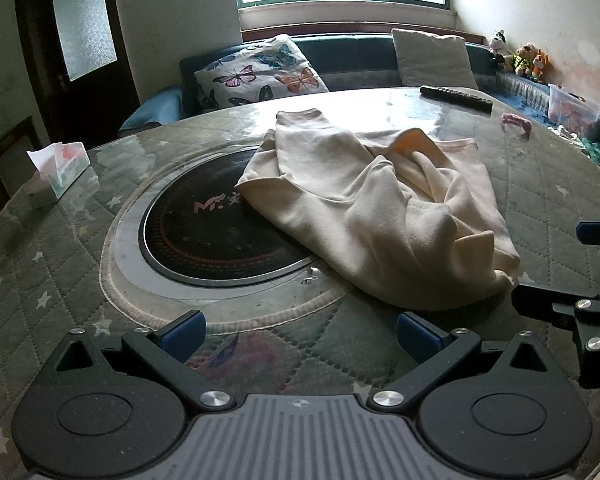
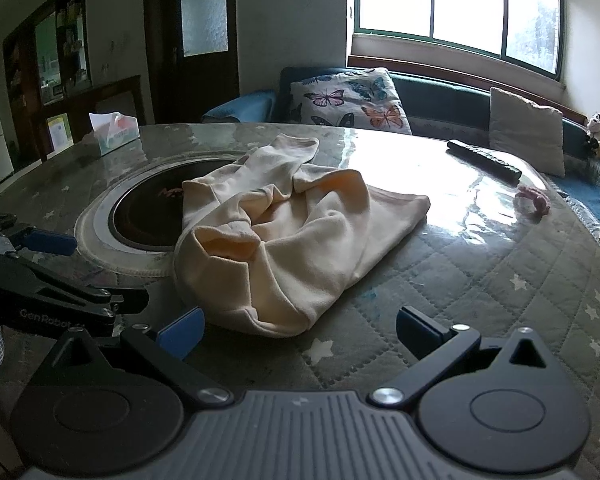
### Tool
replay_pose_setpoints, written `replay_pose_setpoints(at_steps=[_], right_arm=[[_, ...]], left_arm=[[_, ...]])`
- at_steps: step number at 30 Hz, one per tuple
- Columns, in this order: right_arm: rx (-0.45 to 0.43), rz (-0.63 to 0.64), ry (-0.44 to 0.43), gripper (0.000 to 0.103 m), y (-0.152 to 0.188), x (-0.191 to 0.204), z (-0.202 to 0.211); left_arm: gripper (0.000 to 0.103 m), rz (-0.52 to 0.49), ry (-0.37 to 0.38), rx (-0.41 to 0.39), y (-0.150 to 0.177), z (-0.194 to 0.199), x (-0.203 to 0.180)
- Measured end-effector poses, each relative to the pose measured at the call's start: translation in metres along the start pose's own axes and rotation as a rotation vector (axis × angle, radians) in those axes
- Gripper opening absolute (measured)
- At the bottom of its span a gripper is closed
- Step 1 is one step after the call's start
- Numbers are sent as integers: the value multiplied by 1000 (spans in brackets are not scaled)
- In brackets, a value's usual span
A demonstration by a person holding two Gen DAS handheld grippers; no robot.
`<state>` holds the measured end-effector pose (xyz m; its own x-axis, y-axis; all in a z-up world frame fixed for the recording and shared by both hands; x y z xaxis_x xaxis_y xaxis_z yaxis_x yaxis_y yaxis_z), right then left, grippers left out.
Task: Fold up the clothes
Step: 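Move both grippers toward the crumpled cream shirt on the table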
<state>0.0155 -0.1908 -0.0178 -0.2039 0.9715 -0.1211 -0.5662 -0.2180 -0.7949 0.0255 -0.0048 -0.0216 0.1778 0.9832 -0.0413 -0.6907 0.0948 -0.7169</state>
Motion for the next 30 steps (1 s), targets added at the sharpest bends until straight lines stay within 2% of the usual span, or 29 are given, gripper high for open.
replay_pose_setpoints(at_steps=[9, 19, 30], right_arm=[[31, 10, -3, 103, -1, 0, -5], [26, 18, -1, 103, -8, -3, -8], [6, 25, -3, 102, -23, -9, -12]], left_arm=[[103, -16, 4, 7, 0, 0, -4], [103, -21, 1, -7, -6, 6, -6], [102, -37, 7, -34, -29, 0, 0]])
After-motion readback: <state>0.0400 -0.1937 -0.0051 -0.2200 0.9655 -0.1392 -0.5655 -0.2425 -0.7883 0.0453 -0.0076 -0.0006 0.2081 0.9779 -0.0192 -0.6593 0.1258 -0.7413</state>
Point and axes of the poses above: each gripper's, at about its wrist camera, not at the fingertips, and z roughly against the way its jaws point, x to its left, y to its underside, the point moved 2 cm from there along -z, roughly the way its jaws point, and after that the axes turned 12 degrees about y, right-handed, at the moved point
